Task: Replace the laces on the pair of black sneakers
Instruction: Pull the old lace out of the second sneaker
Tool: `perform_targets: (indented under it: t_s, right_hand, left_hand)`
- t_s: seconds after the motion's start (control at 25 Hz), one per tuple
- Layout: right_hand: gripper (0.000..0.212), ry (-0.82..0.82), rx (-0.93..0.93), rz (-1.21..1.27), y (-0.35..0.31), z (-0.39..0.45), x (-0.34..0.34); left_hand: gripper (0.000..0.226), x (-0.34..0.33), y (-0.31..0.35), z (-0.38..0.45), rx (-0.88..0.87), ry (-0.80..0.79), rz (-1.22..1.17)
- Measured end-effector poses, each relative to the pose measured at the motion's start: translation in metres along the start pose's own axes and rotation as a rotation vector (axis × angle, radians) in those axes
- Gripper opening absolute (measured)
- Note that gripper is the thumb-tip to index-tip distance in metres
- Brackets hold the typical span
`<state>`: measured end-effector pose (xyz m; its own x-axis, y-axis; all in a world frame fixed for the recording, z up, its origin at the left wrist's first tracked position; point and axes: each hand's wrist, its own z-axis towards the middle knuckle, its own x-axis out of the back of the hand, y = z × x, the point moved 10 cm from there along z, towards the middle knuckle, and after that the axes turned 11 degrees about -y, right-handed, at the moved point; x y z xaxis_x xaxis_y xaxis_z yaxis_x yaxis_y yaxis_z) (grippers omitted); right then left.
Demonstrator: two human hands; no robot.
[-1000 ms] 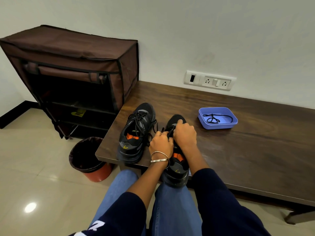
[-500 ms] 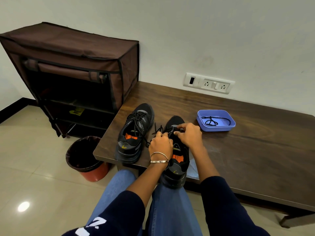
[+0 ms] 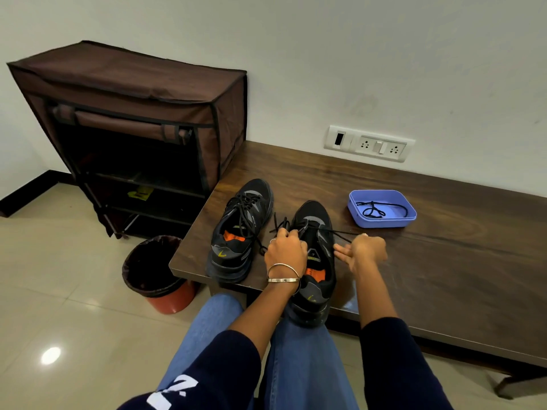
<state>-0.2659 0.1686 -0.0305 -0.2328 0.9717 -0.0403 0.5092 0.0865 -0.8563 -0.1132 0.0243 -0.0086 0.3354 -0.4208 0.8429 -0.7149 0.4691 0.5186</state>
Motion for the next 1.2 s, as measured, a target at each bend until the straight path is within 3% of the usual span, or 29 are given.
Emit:
perform_targets:
  t_s: [0.08,0.12,0.2,0.28,0.36,0.48,0.52,0.6,0.68,0.76,0.84,0.96,1.04,1.12,1.2]
  right_hand:
    - [0.029,0.146,0.156,-0.433,-0.027,-0.014,0.007]
    - [0.030,0.209,0.322,-0.690,-0.046,-0.023,-0.003]
    - [0.031,0.067,0.609,-1.023,-0.066,-0.036,-0.049]
    - [0.023,-0.165,0.657,-1.317,-0.051,-0.033,-0.096]
    - [0.010,-0.183,0.641,-1.461,-0.037,-0.031,-0.110]
    - [0.009,-0.079,0.641,-1.240,-0.035,-0.037,-0.099]
    - [0.011,-0.079,0.599,-1.038,-0.033,-0.037,-0.086]
    - [0.012,-0.071,0.409,-0.389,-0.024,-0.027,-0.045]
    - [0.011,0.046,0.240,0.189,-0.011,-0.020,0.000]
    - [0.009,0.197,0.198,0.307,-0.015,-0.015,0.041]
    - [0.009,0.282,0.192,0.162,-0.028,-0.014,0.059]
    - [0.030,0.330,0.381,-0.417,-0.065,-0.022,0.041]
    - [0.025,0.049,0.600,-0.697,-0.077,-0.023,-0.022]
    - [0.019,-0.181,0.634,-1.003,-0.054,-0.026,-0.078]
    - [0.013,-0.155,0.579,-1.271,-0.033,-0.029,-0.097]
  left_hand:
    - [0.041,0.001,-0.001,0.001,0.001,0.005,-0.003]
    - [0.040,0.001,-0.001,0.002,0.004,0.002,-0.001]
    - [0.039,-0.001,0.000,0.001,0.006,-0.015,0.017]
    - [0.037,0.000,0.002,0.000,-0.001,-0.024,0.041]
    - [0.036,0.000,0.005,0.002,-0.015,-0.033,0.063]
    - [0.034,0.000,0.004,0.003,-0.007,-0.036,0.070]
    - [0.035,0.000,0.004,0.002,-0.004,-0.037,0.072]
    - [0.036,-0.001,0.005,0.001,-0.005,-0.038,0.084]
    - [0.037,0.000,0.007,0.000,-0.011,-0.033,0.084]
    - [0.036,-0.001,0.006,0.000,-0.012,-0.027,0.078]
    - [0.035,0.000,0.006,0.000,-0.012,-0.018,0.079]
    - [0.035,0.000,0.007,0.001,-0.016,-0.014,0.082]
    - [0.034,0.000,0.007,0.001,-0.016,-0.020,0.075]
    - [0.032,-0.002,0.005,0.001,-0.013,-0.027,0.085]
    - [0.028,-0.002,0.005,0.003,-0.009,-0.018,0.096]
